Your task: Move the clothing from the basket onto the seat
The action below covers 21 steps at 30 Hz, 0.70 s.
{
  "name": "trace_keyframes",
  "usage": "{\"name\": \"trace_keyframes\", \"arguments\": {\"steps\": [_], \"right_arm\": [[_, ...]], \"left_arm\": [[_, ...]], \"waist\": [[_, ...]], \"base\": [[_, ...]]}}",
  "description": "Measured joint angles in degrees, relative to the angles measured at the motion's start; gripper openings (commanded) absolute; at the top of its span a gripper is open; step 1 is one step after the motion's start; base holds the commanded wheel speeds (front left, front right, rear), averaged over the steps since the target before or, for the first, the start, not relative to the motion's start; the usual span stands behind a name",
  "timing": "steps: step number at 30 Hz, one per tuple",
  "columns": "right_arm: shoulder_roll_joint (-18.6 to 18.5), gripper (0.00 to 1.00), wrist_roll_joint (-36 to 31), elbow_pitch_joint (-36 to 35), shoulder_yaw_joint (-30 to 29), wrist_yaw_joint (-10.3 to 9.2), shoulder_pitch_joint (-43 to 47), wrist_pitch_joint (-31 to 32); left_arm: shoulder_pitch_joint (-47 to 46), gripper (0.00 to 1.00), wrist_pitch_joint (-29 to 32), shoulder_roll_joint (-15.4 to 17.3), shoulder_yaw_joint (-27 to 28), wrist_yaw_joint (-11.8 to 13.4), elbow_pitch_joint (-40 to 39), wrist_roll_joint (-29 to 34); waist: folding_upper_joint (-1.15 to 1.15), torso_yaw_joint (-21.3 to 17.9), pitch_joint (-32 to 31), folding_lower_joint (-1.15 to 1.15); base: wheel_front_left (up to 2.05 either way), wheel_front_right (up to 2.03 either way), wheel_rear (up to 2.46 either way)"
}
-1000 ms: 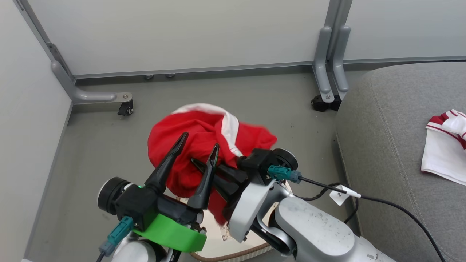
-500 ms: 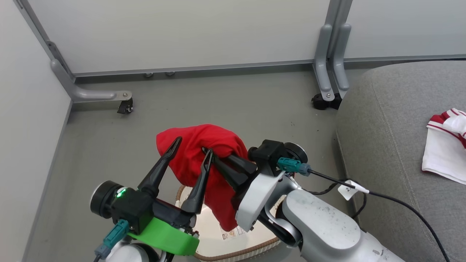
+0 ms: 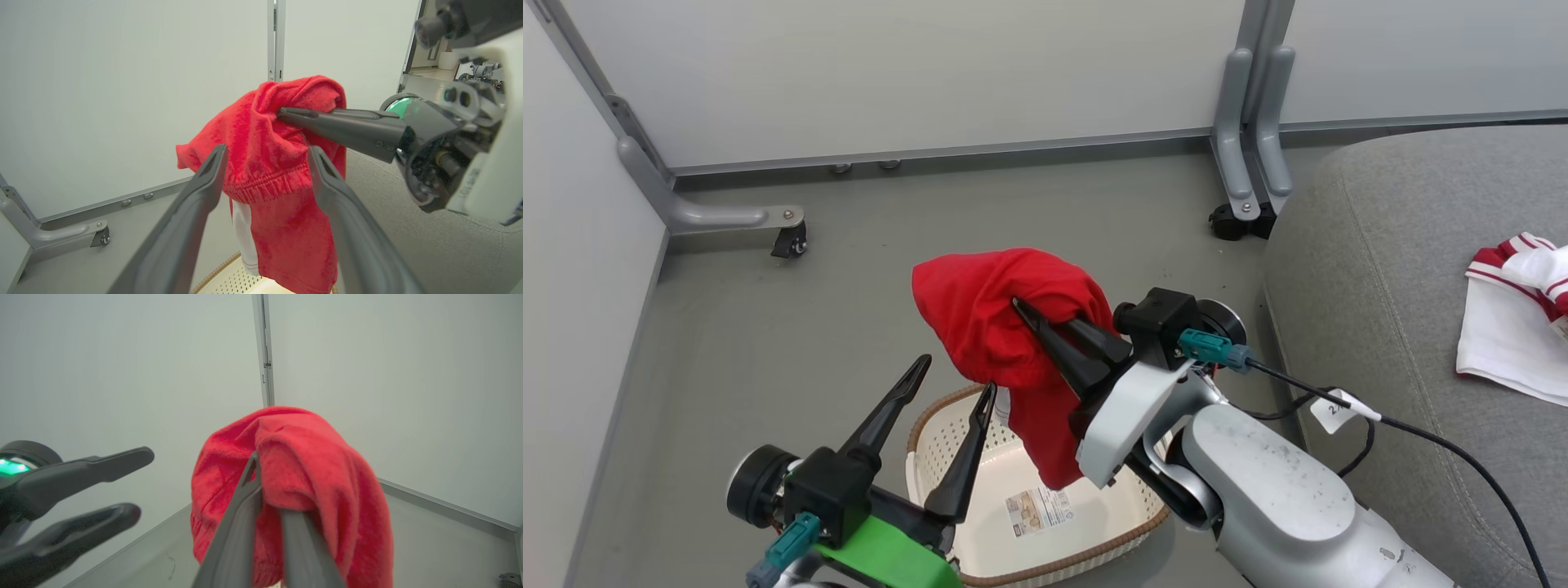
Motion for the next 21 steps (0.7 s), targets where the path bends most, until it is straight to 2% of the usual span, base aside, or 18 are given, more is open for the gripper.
{"name": "trace_keyframes", "arguments": {"steps": [11,21], "right_arm": [[-0.4,0.0,-2.0,-0.8,-4.0,0.0,0.1,0.0],[-0.8,0.0,-4.1,-2.1,-9.0,0.0,0.9,-0.2]], "left_arm": [[1.5,1.0,0.5,1.0,-0.7,0.0,-0.8,-0.7],[1.5,1.0,1.7,2.3,-1.6,-0.7,-2.4,-0.6]], "waist": [[0.0,-3.7,0.6,0.0],[0.0,-11.1,2.3,0.0]], "base": [[0.0,0.0,0.0],[0.0,0.0,0.0]]}}
